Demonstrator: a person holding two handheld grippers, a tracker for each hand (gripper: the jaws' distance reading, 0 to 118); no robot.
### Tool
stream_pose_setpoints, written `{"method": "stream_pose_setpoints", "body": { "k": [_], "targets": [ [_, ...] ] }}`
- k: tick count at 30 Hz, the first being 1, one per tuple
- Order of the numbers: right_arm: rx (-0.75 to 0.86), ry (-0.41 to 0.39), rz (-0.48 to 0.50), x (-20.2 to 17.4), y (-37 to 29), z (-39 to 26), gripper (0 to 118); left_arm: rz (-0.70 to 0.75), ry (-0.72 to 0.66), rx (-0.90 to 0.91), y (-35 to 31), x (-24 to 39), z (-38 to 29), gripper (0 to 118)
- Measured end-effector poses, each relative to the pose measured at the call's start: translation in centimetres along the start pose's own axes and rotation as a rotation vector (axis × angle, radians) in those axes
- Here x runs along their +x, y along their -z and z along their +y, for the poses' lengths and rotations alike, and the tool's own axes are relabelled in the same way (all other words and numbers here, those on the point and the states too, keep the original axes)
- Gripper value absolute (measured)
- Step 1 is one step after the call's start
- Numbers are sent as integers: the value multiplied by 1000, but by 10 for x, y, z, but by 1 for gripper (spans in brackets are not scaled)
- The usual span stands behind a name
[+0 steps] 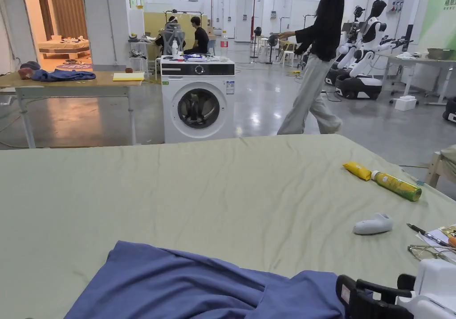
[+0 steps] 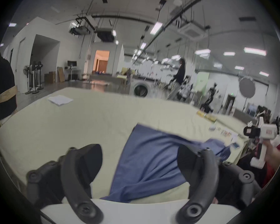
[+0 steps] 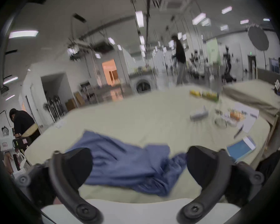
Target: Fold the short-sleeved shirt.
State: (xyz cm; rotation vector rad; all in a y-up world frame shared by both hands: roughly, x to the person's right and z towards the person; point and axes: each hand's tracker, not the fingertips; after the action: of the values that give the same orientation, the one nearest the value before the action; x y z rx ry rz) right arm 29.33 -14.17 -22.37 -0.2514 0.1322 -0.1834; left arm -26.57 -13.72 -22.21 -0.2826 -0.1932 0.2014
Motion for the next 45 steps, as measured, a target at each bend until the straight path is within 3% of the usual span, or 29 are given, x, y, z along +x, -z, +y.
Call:
{"method": "stream_pose_setpoints", "body": {
  "k": [1,2,3,5,7,10,12,16,19,20,21,22,23,26,29,31,34,36,38,40,45],
  "targets": [
    [106,-11,5,-12,-11,-1,78,-10,10,69,-7,8,3,39],
    [173,-21,-23,-25,-16,-2,21,16,34,135,-13,19,1,1],
    [210,-23,-43,-36,-19,-3,0,55,71,164,-15,29,1,0],
    [228,7,-41,-45,-24,-4,0,86,106,175,-10,34,-6,0],
    [250,38,36,-48,-24,0,0,-3,125,96,1,38,-3,0],
    [234,-72,1,-52,-17,12,0,26,194,72,26,44,7,0],
    [229,-82,-13,-50,-14,16,0,-15,184,-25,60,42,30,0],
    [173,-30,45,-41,9,14,0,-176,-41,-426,183,7,69,0],
    [94,-96,35,-42,36,11,0,-166,14,-529,275,-13,73,0],
    [80,-118,24,-42,43,10,0,-141,70,-538,298,-11,74,13],
    [80,-115,25,-40,49,9,0,-131,131,-554,321,-12,71,40],
    [73,-111,23,-36,57,6,0,-111,186,-581,347,-16,64,74],
    [62,-98,23,-33,63,5,0,-120,213,-631,370,-20,57,97],
    [10,-46,20,-20,79,-2,0,-85,202,-658,419,-33,33,99],
    [-30,-43,-8,-8,90,-7,0,-56,274,-721,461,-42,-3,99],
    [-48,-48,-33,3,92,-12,0,-51,300,-727,471,-39,-26,110],
    [-64,-49,-76,15,92,-16,0,-44,348,-669,462,-30,-31,108],
    [-58,-47,-97,26,89,-12,0,-104,369,-628,439,-19,-26,73],
    [-48,-39,-130,29,88,-5,0,-174,458,-581,418,-6,-27,8],
    [-68,-6,-151,42,91,0,0,-216,515,-572,400,8,-27,3],
    [-254,111,-134,91,109,4,0,-201,437,-573,382,20,-26,1]
  ]
}}
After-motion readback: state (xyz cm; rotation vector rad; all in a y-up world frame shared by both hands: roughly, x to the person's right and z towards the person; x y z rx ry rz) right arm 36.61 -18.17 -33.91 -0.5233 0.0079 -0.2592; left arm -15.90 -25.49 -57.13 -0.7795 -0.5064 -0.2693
